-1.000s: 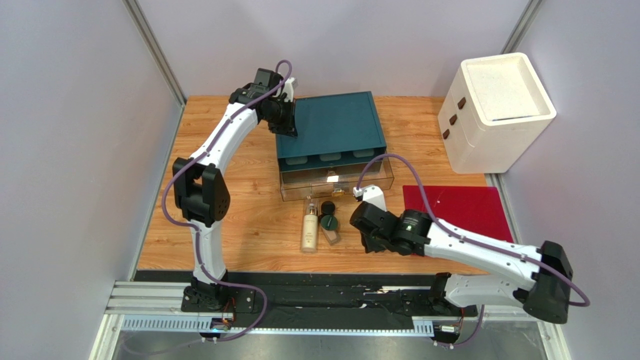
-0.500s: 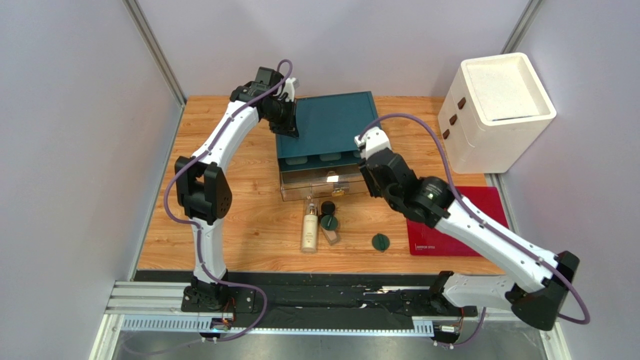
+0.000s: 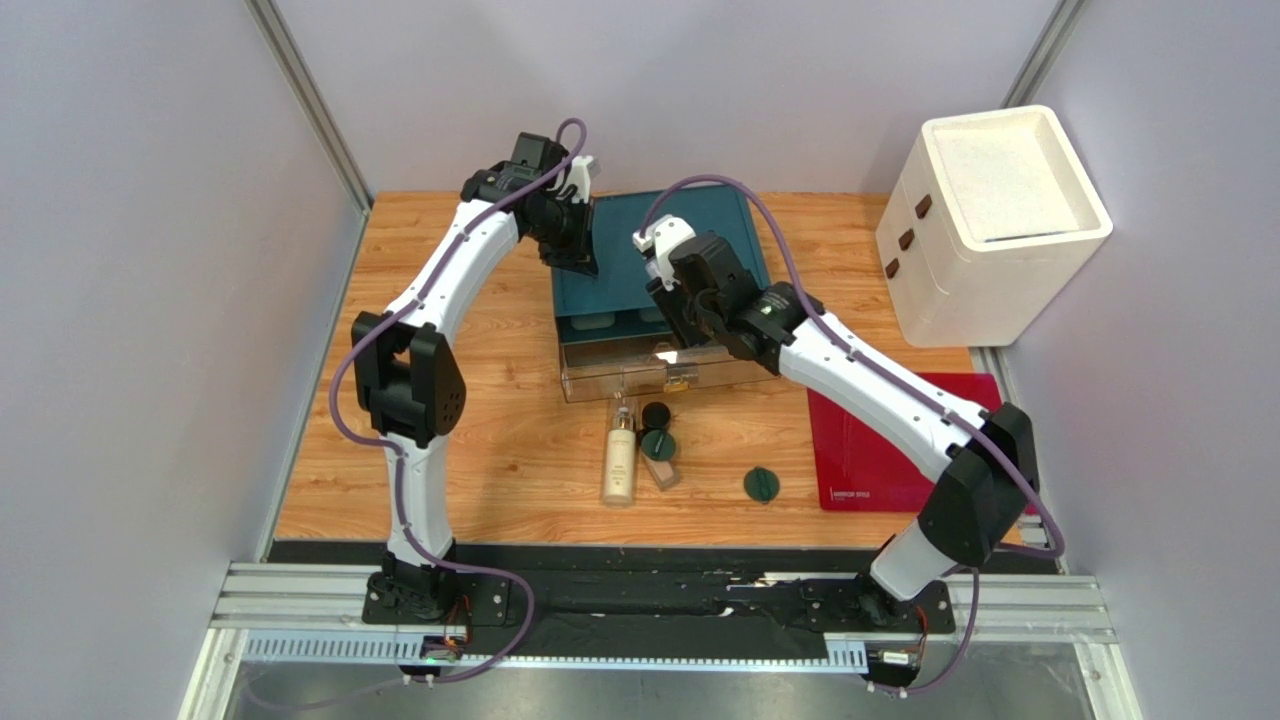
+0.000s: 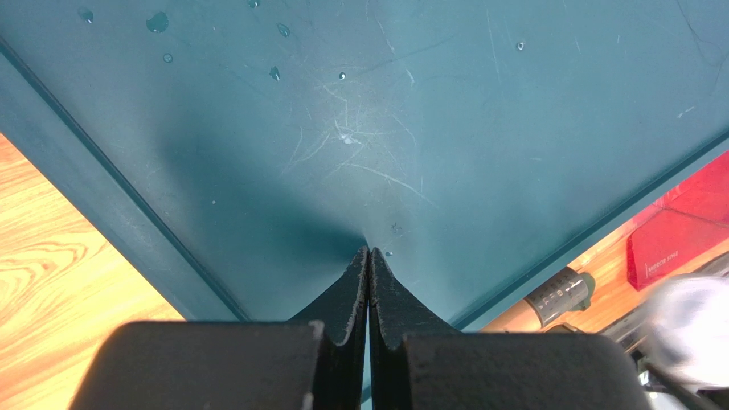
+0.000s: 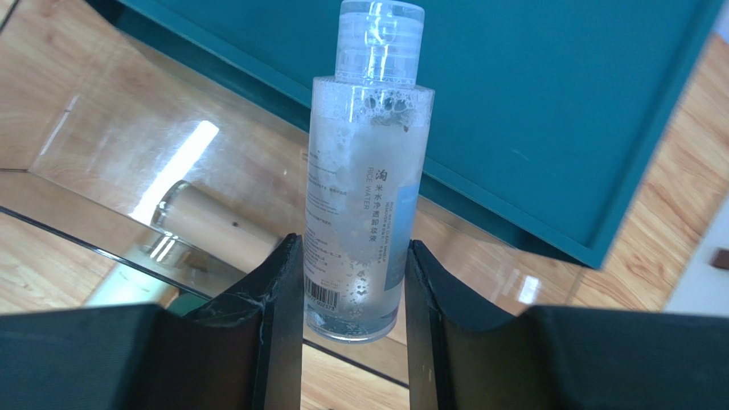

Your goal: Organize the makeup

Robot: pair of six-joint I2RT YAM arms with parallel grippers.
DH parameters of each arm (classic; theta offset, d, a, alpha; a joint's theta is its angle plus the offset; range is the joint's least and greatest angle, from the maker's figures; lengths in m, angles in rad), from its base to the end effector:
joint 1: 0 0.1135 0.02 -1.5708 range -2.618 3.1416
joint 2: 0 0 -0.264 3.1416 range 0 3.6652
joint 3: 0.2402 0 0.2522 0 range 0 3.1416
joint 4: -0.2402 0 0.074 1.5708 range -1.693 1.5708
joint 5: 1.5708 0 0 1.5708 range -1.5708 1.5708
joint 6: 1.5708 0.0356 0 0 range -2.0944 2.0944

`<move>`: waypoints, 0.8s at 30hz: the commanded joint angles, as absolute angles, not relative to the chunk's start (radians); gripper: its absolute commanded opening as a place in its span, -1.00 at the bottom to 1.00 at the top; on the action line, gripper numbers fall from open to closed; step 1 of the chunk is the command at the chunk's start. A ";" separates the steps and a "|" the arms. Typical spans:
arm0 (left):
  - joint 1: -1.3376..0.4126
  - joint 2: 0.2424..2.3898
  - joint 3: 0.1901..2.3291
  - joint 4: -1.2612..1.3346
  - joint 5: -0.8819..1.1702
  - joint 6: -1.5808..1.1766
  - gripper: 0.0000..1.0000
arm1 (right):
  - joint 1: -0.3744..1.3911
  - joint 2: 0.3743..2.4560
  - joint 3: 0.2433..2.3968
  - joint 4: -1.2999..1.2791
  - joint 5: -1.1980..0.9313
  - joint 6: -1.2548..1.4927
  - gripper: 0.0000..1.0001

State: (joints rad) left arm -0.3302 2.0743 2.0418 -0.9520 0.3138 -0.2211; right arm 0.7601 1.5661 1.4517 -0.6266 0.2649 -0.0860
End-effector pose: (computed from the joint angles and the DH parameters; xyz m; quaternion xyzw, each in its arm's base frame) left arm 0.4258 -0.1575 0.3069 0.0966 0.9417 -0.2216 0.2339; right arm 0.2593 0.2336 0.3360 -0.3239 0.8490 0.0181 0.4171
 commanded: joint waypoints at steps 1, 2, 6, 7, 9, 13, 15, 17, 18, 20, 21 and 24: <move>-0.337 2.191 1.991 -1.192 0.261 -0.181 -1.00 | 0.761 1.598 1.520 -0.592 0.152 -0.115 -0.87; -0.337 2.197 2.003 -1.192 0.262 -0.183 -1.00 | 0.761 1.600 1.513 -0.597 0.135 -0.115 -0.86; -0.337 2.210 2.037 -1.201 0.267 -0.190 -1.00 | 0.759 1.588 1.448 -0.592 0.092 -0.129 -0.74; -0.337 2.214 2.040 -1.204 0.267 -0.192 -1.00 | 0.759 1.588 1.442 -0.594 0.098 -0.129 -0.68; -0.337 2.218 2.045 -1.206 0.265 -0.190 -1.00 | 0.759 1.588 1.434 -0.598 0.107 -0.120 -0.28; -0.337 2.224 2.054 -1.206 0.271 -0.196 -1.00 | 0.759 1.588 1.440 -0.597 0.115 -0.095 0.21; -0.337 2.230 2.059 -1.207 0.273 -0.198 -1.00 | 0.759 1.588 1.445 -0.592 0.118 -0.081 0.44; -0.337 2.232 2.069 -1.213 0.268 -0.198 -1.00 | 0.759 1.588 1.454 -0.586 0.120 -0.075 0.56; -0.337 2.233 2.074 -1.216 0.265 -0.195 -1.00 | 0.758 1.586 1.457 -0.581 0.126 -0.071 0.57; -0.337 2.235 2.083 -1.221 0.261 -0.196 -1.00 | 0.752 1.591 1.474 -0.574 0.136 -0.058 0.58; -0.337 2.237 2.086 -1.223 0.258 -0.195 -1.00 | 0.738 1.592 1.480 -0.572 0.127 -0.051 0.58; -0.337 2.235 2.089 -1.227 0.255 -0.196 -1.00 | 0.697 1.603 1.509 -0.557 0.106 -0.009 0.57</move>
